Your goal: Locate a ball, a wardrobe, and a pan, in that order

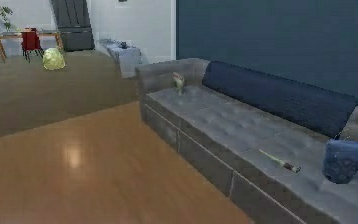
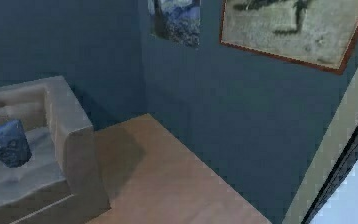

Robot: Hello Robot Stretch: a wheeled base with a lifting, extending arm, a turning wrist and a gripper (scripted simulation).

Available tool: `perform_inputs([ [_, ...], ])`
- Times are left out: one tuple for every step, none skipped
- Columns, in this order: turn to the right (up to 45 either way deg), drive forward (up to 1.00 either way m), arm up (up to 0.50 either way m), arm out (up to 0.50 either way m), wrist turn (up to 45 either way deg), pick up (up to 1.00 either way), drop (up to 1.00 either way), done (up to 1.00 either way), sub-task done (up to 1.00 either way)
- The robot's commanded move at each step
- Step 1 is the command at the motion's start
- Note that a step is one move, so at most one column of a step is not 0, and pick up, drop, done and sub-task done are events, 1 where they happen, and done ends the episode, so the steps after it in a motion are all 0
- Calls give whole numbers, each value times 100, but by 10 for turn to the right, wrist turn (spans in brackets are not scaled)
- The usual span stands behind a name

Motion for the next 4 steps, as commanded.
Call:
perform_inputs([
  [0, 55, 0, 0, 0, 0, 0, 0, 0],
  [-330, 0, 0, 0, 0, 0, 0, 0, 0],
  [0, 100, 0, 0, 0, 0, 0, 0, 0],
  [-150, 0, 0, 0, 0, 0, 0, 0, 0],
])
